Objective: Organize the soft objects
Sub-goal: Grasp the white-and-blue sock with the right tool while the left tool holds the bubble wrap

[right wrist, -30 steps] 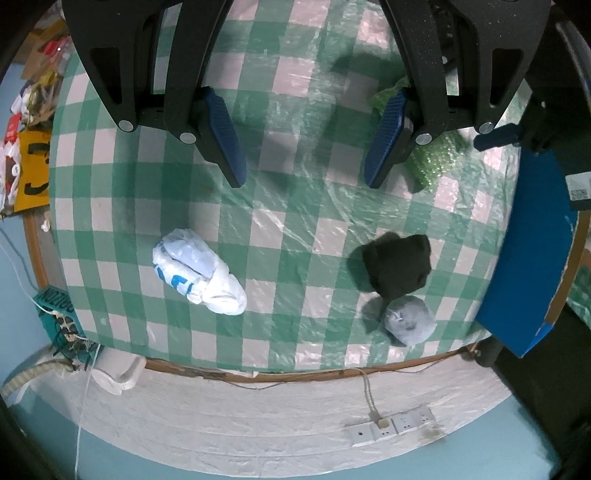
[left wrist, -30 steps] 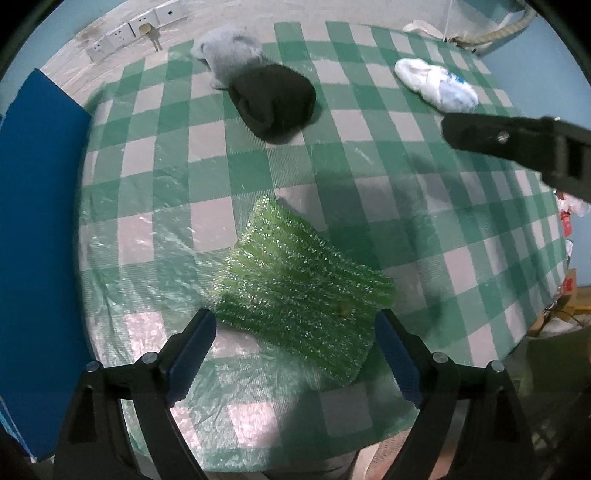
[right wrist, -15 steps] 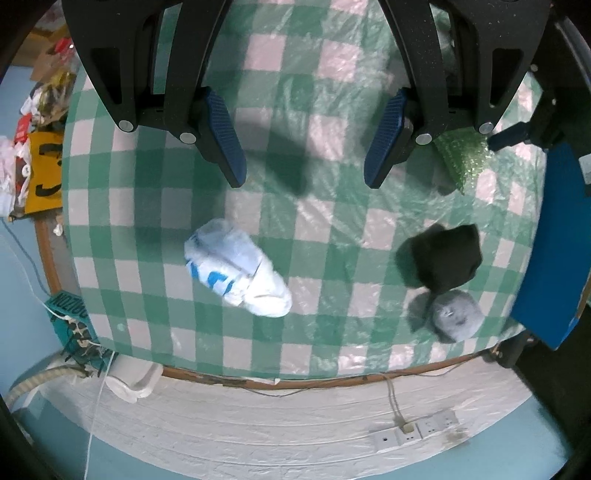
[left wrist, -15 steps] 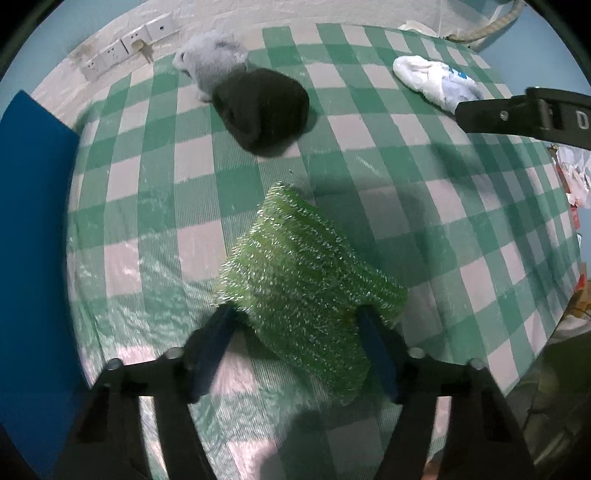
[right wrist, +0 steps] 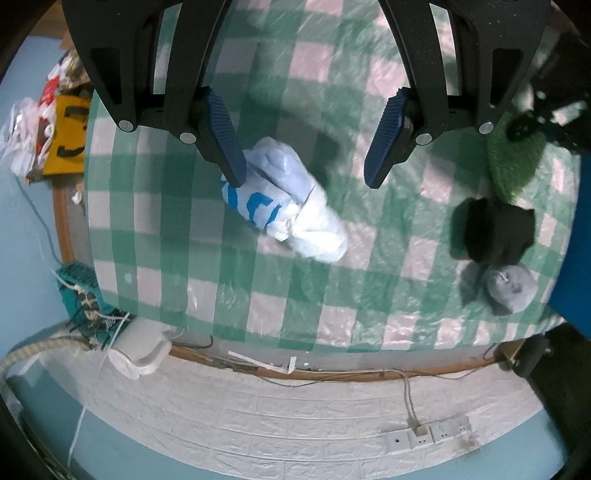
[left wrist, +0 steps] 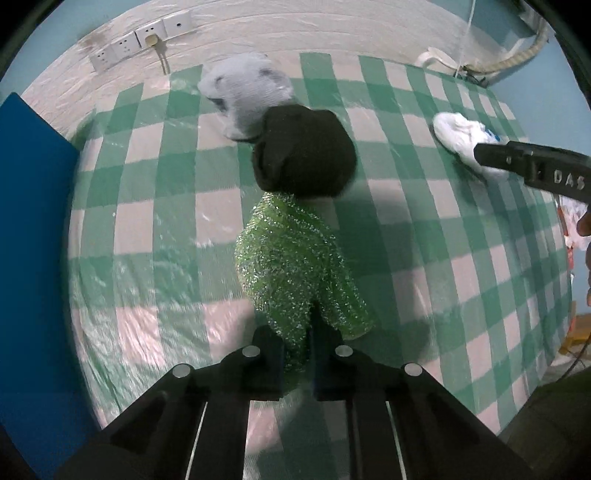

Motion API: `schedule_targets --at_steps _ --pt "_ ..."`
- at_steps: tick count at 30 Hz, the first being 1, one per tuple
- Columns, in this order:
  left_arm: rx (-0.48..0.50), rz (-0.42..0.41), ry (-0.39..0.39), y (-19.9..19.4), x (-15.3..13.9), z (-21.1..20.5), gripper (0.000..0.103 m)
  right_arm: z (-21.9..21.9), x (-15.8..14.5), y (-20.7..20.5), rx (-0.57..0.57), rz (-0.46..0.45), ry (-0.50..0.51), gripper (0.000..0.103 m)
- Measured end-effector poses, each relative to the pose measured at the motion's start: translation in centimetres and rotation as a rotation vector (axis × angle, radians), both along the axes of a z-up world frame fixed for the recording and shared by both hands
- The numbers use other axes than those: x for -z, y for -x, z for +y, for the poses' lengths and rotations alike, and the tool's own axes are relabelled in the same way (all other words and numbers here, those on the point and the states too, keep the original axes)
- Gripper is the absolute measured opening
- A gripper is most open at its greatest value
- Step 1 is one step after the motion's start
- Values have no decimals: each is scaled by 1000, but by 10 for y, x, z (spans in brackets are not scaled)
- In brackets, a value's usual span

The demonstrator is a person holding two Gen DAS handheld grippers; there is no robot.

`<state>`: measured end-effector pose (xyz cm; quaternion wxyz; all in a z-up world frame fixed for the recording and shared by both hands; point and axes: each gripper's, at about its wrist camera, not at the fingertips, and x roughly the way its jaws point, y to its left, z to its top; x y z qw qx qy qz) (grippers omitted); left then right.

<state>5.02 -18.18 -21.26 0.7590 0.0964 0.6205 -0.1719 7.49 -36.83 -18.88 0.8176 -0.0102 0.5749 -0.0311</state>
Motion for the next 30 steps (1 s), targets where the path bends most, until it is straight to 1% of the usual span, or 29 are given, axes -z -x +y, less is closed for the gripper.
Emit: schedule_targets --at_steps 4,8,13,15,16,19,23,25,30 --pt "-15 -1 11 -16 2 -4 9 -1 10 -13 -57 12 36 66" --pt "-28 2 21 -22 -1 -2 9 1 18 -19 -98 27 91 66" --pt "-40 9 25 -46 3 -4 9 0 23 -23 -117 49 104 66" --pt "-41 11 27 -32 3 -6 9 0 26 -23 -124 88 138 66" --pt "-43 14 29 -33 3 -7 9 1 26 -20 -134 96 159 66" --pt "-52 19 33 -34 2 -4 9 3 15 -7 -147 80 159 66" --pt "-62 23 42 -40 3 -2 9 6 5 -5 -176 48 160 66" --pt "-70 24 50 -42 2 0 9 8 5 -8 -199 41 176 66" --pt "-86 24 64 -44 -1 3 9 19 13 -14 -267 64 196 66"
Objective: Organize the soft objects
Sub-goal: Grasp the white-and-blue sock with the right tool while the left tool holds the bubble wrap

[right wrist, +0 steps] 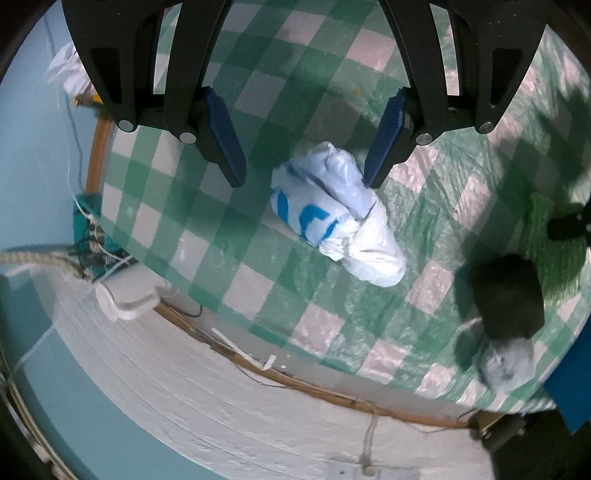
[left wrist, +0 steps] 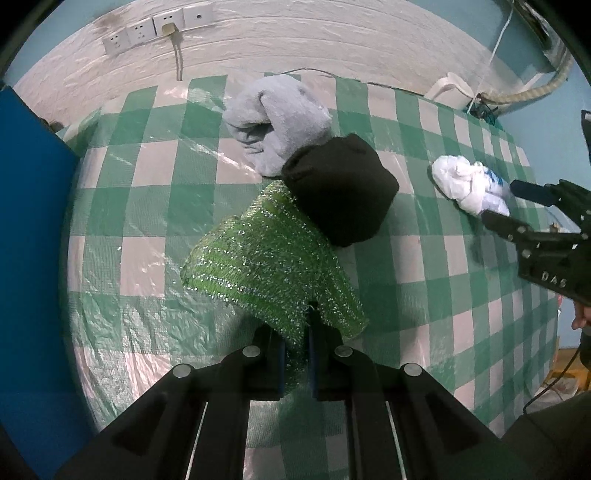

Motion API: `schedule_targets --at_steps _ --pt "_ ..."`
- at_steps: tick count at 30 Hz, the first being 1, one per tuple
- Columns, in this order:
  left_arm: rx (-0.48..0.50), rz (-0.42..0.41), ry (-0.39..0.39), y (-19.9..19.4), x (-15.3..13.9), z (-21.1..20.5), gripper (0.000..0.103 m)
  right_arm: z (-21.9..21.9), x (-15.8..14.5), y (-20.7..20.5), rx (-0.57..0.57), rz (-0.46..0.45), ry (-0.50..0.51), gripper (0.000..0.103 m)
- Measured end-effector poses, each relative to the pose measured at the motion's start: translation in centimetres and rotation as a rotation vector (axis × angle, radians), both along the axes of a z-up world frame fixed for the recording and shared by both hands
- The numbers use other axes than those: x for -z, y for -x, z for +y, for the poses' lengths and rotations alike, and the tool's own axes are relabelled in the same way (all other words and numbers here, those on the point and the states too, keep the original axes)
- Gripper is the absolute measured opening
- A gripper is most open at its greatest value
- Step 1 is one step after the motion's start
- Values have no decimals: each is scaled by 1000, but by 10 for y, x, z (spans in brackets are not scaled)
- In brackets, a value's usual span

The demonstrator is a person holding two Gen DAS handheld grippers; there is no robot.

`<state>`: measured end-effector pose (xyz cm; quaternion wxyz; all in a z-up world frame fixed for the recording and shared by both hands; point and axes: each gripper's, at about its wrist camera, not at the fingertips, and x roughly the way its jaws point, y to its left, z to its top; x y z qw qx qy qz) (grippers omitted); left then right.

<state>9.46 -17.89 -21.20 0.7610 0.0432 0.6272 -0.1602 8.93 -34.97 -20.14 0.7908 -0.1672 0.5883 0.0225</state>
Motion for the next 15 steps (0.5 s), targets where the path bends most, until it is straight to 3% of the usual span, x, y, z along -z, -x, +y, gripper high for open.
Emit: schedule_targets --at_steps 13,14,15 --pt "5 8 3 0 1 -1 9 24 17 -13 -119 27 34 65" --pt "6 8 2 0 1 -1 9 28 17 -10 -118 30 26 63" --pt "6 8 1 1 1 -1 9 29 19 -10 -117 43 10 51"
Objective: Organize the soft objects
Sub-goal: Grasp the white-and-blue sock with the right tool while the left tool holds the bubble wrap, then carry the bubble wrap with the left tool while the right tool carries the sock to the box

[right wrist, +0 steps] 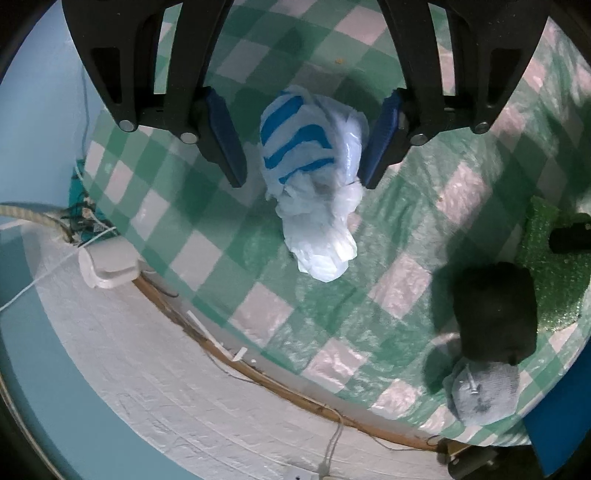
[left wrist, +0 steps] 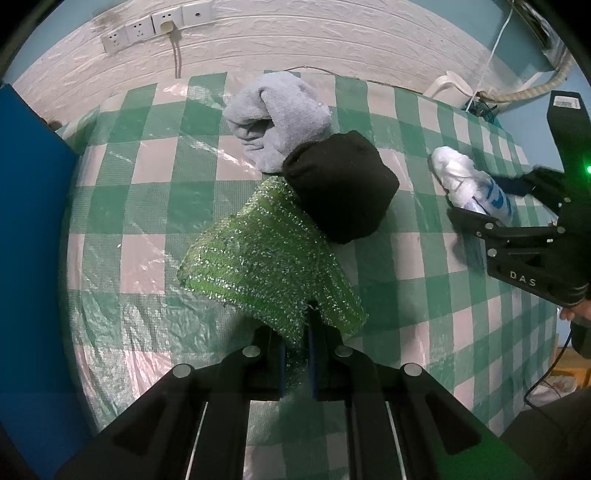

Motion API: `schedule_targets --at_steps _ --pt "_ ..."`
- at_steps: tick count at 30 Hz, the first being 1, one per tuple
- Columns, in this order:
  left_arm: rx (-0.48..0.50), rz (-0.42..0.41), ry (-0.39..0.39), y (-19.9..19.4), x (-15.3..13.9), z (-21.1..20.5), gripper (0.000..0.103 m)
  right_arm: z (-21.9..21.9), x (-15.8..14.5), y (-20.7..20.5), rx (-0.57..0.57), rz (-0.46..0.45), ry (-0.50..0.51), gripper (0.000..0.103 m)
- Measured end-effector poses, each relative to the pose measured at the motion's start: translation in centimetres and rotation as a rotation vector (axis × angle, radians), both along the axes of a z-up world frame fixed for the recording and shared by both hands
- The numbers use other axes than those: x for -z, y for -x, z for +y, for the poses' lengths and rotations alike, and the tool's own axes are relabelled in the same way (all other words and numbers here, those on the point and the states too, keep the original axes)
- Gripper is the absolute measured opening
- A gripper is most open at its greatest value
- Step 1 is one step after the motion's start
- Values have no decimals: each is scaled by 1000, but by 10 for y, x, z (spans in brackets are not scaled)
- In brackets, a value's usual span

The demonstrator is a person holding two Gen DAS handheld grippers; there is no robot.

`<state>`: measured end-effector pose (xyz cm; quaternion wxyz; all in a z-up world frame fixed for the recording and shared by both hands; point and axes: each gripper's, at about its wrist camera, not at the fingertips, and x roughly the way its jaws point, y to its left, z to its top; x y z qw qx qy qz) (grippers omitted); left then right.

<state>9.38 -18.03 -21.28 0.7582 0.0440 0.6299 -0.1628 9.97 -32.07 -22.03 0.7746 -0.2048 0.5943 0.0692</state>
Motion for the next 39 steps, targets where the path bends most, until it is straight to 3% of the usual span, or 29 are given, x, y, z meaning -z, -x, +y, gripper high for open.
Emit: schedule_targets --at_steps 7,18,39 --pt "-6 -10 -1 3 -6 6 9 3 -4 3 52 24 -57 40" --pt "-7 -47 -5 17 -27 12 9 14 -38 27 169 3 -211 39" --pt "-49 -185 -37 54 -88 49 9 73 -114 61 141 -91 -326 39"
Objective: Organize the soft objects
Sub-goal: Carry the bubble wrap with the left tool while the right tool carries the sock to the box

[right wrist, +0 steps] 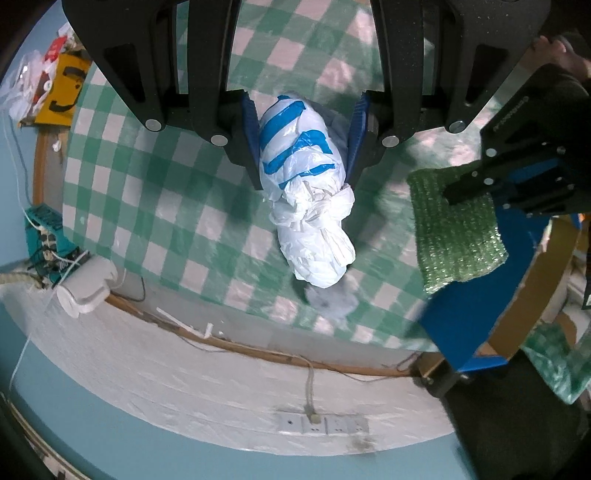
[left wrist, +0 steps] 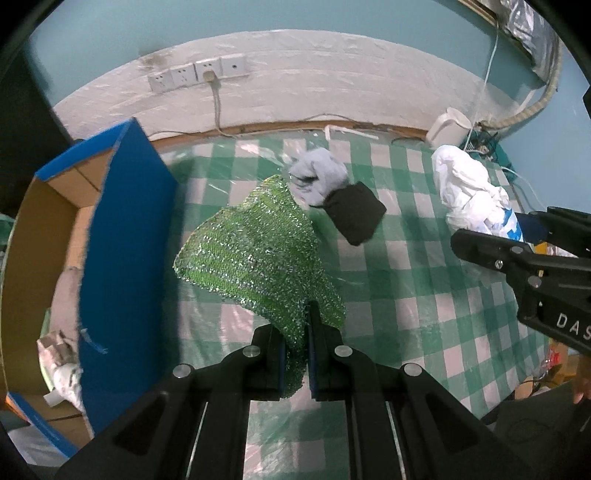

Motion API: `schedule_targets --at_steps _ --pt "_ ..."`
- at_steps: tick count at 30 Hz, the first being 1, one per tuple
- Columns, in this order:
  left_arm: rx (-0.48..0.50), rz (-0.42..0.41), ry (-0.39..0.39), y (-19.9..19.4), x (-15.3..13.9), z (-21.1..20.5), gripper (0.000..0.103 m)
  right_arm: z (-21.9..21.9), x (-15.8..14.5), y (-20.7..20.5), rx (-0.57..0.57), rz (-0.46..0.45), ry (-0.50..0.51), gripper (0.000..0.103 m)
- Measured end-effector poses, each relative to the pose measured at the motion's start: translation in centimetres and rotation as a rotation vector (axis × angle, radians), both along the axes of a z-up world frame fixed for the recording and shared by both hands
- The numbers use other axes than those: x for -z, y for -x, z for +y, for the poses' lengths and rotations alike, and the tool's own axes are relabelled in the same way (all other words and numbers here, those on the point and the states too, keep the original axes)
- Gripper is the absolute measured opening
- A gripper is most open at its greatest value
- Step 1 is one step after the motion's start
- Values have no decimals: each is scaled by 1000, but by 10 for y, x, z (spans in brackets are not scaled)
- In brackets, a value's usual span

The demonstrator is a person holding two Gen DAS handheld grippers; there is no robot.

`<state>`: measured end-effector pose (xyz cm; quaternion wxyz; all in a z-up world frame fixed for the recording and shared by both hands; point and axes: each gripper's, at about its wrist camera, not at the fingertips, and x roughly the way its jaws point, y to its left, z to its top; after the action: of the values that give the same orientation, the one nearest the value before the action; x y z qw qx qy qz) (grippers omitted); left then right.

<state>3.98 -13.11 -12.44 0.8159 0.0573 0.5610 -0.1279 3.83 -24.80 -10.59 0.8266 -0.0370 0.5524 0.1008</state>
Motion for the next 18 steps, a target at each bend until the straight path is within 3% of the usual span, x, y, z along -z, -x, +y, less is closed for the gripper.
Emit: schedule_targets --at_steps 18 --pt "-100 -88 -22 10 -37 57 9 71 -39 2 -117 -68 -41 39"
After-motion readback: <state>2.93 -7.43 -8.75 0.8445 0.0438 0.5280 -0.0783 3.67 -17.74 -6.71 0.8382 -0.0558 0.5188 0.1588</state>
